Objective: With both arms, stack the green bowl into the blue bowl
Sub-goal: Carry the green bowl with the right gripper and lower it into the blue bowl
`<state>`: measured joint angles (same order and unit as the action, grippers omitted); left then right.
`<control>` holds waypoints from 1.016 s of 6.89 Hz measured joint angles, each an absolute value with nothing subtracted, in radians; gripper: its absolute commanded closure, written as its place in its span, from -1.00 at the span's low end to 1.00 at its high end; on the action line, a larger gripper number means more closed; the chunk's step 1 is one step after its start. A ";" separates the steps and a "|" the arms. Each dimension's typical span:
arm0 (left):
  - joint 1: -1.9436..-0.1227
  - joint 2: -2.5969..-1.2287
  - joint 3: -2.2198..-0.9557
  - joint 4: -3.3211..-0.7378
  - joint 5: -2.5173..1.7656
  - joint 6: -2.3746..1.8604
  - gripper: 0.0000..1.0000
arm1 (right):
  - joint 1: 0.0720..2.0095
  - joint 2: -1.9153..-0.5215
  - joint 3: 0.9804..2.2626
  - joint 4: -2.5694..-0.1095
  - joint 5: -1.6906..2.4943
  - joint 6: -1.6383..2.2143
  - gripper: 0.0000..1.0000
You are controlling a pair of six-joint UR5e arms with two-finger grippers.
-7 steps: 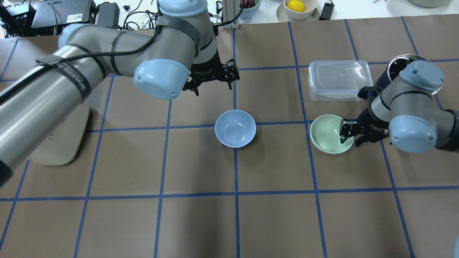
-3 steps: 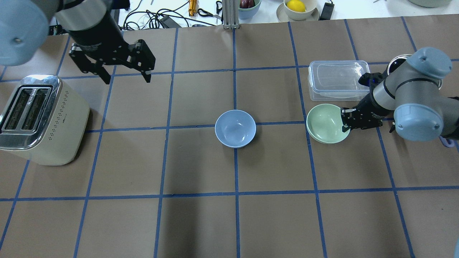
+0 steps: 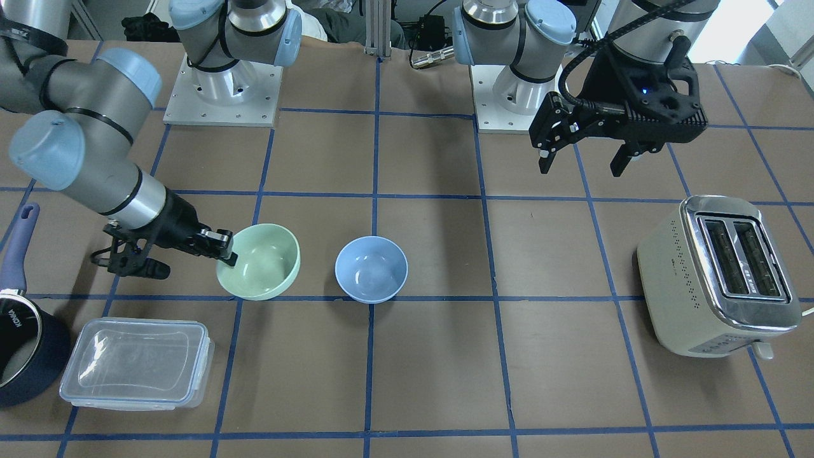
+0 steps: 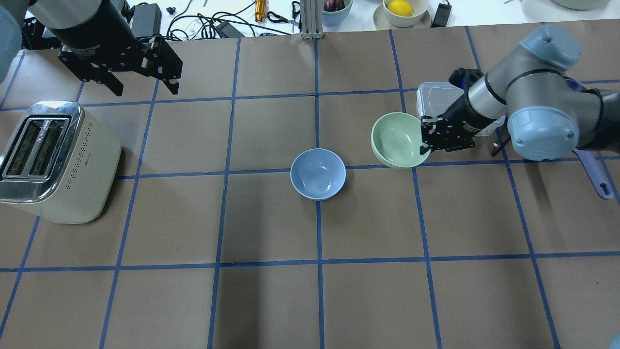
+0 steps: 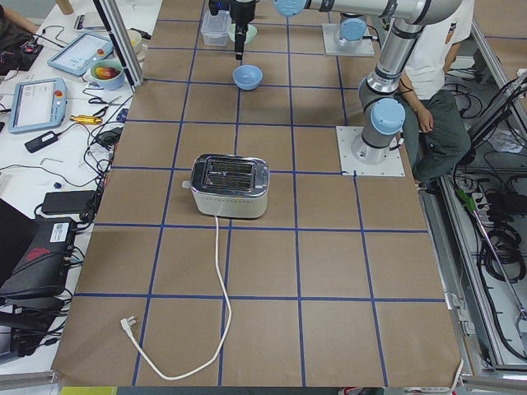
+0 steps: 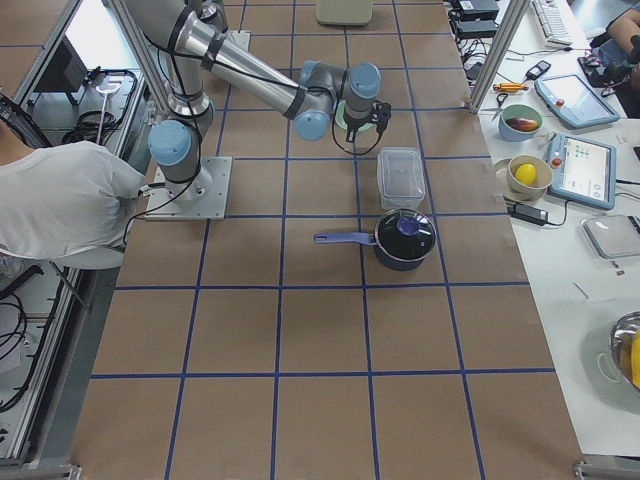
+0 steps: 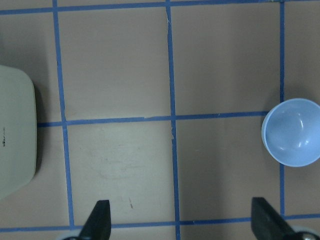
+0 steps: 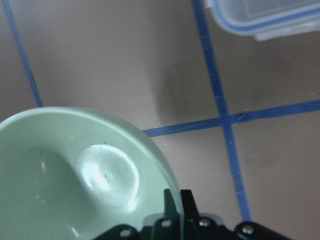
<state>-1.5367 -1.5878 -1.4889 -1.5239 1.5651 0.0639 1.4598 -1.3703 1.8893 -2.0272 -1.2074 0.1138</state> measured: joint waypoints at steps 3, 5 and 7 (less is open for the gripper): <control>-1.537 -1.600 -1.503 -1.499 1.559 0.067 -1.00 | 1.713 -1.297 1.860 -2.150 -1.238 0.384 1.00; -1.537 -1.603 -1.506 -1.493 1.560 0.064 -1.00 | 1.792 -1.234 1.855 -2.197 -1.331 0.407 1.00; -1.537 -1.603 -1.506 -1.493 1.557 0.062 -1.00 | 1.807 -1.218 1.832 -2.193 -1.367 0.401 -1.00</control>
<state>-1.5370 -1.6030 -1.5063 -1.4926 1.5567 0.0620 1.8070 -1.2184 1.8316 -2.1931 -1.3671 0.4011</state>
